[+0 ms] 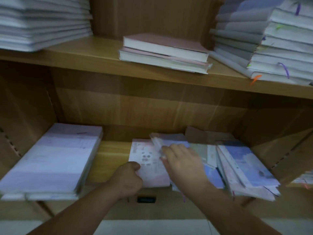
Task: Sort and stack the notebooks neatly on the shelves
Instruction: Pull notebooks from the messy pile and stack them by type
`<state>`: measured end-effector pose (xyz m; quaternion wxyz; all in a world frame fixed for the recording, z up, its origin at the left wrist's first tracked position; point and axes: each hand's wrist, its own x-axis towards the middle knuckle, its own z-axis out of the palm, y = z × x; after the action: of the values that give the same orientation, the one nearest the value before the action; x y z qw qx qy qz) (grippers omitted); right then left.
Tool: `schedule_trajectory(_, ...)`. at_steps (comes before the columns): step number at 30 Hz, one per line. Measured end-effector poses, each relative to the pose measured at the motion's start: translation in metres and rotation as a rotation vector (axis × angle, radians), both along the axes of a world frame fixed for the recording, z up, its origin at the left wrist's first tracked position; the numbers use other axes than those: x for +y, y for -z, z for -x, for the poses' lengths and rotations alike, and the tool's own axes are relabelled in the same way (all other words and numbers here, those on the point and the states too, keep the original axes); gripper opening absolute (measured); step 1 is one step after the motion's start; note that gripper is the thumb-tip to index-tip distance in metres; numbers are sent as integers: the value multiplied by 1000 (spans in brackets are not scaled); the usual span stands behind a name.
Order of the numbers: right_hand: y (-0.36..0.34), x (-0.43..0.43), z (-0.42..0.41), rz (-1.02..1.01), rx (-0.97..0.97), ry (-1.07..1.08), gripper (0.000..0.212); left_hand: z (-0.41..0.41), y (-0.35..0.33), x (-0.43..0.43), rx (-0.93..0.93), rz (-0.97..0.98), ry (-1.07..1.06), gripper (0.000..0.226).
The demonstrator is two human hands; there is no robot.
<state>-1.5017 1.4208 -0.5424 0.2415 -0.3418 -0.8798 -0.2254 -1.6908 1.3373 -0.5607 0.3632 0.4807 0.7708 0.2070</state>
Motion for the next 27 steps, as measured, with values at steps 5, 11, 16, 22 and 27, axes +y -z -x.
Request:
schedule_trajectory(5, 31, -27, 33, 483, -66, -38, 40, 17, 1, -1, -93, -63, -279, 36)
schedule_trajectory(11, 22, 7, -16, 733, 287, 306, 49, 15, 7, 0, -265, -124, -393, 45)
schedule_trajectory(16, 30, 6, 0, 889, 235, 298, 50, 8, 12, 0, -413, -152, -507, 54)
schedule_trajectory(22, 32, -3, 17, 937, 213, 231, 48, 0, 27, -12, -432, -256, -434, 42)
schedule_trajectory(27, 24, -9, 18, 990, 238, 216, 40, -10, 25, -18, -490, -303, -406, 54)
